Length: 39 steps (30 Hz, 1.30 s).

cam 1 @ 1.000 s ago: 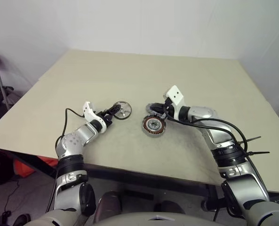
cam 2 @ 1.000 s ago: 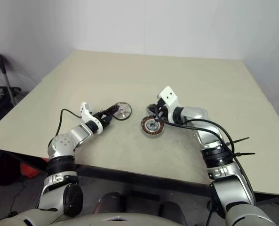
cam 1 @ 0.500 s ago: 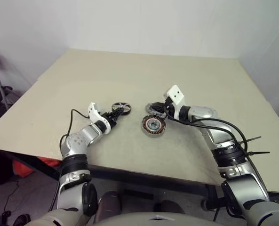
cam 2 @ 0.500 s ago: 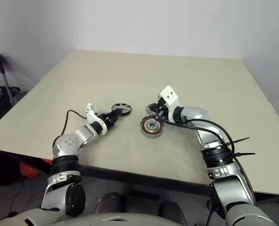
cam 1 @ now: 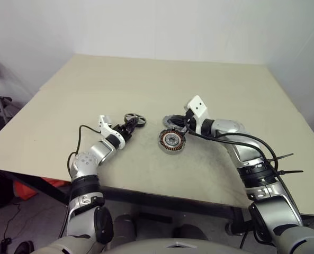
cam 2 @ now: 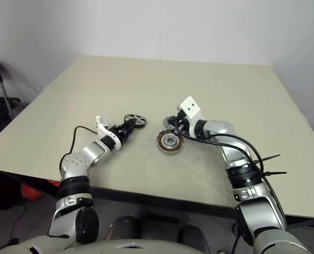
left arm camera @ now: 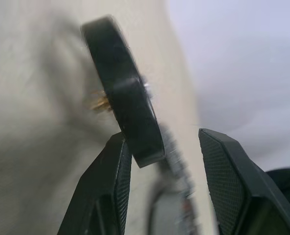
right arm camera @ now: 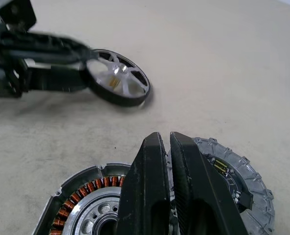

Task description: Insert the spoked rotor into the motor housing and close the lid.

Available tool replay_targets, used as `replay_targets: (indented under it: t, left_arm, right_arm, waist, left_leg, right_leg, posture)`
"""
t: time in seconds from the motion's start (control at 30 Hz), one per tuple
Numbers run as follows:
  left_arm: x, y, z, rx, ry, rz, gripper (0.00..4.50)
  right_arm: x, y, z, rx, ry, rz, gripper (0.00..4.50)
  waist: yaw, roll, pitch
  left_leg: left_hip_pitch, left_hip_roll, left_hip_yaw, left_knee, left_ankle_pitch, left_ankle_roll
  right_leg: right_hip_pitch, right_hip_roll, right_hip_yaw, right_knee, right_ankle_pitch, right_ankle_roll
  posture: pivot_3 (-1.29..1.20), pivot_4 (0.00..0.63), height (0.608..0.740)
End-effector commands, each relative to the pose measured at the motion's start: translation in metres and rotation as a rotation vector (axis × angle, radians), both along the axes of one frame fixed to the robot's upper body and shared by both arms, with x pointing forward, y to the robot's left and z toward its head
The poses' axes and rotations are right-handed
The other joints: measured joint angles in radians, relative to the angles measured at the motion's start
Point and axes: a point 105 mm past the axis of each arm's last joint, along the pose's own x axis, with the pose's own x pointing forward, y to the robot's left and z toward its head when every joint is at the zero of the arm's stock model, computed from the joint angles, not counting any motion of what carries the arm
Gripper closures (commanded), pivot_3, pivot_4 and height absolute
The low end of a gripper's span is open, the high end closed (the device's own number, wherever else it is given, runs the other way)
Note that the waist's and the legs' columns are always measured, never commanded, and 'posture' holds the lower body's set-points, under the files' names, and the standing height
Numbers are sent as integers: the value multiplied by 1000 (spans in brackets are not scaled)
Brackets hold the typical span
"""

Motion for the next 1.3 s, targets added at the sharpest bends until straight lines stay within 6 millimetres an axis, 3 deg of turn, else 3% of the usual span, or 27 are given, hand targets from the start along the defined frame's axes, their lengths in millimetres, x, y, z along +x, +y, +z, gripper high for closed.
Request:
replay_targets:
  t: [0.03,0.23,0.33,0.47,0.57,0.67,1.0,1.3]
  left_arm:
    - [1,6,2,-3,4,28,2258]
    - [2,6,-10,26,60,28,2258]
    - [2,7,-13,34,76,33,2837]
    - [2,7,-9,9,60,33,4094]
    - [2,8,-9,-5,64,36,4122]
    - [1,6,-6,-31,54,20,4122]
    - [-22,-31,60,-207,-136,-289,4122]
    - [-53,-81,46,-122,-49,-642,4122]
  right_arm:
    - [4,1,15,17,-52,0,4330]
    - [4,2,17,22,-56,-2,4330]
    - [5,2,17,23,-57,-7,4330]
    - [8,0,17,22,-58,-19,4330]
    - [12,-5,16,20,-57,-52,4330]
    - [23,-22,13,13,-48,-171,4330]
    - [26,-88,-6,-98,5,-382,4330]
    - [25,-113,-8,-149,11,-444,4330]
  waist:
    - [0,0,0]
    - [0,-2,1]
    - [0,-2,1]
    - [0,-2,1]
    - [0,-2,1]
    - [-1,-2,1]
    - [2,-5,3]
    - [1,-5,3]
  left_leg:
    - [0,0,0,0,0,0]
    - [0,0,0,0,0,0]
    - [0,0,0,0,0,0]
    - [1,0,0,0,0,0]
    - [1,0,0,0,0,-1]
    - [1,0,0,0,0,-1]
    - [0,0,0,0,0,-1]
    - [1,-1,0,0,0,-1]
  right_leg:
    - [0,0,0,0,0,0]
    - [0,0,0,0,0,0]
    - [0,0,0,0,0,0]
    - [1,0,0,0,0,0]
    - [1,0,0,0,0,0]
    - [1,0,0,0,0,0]
    - [0,0,0,0,1,2]
    - [1,1,0,1,1,1]
  posture:
    - [0,0,740]
    - [0,0,740]
    - [0,0,740]
    - [0,0,740]
    - [0,0,740]
    - [0,0,740]
    - [0,0,740]
    - [0,0,740]
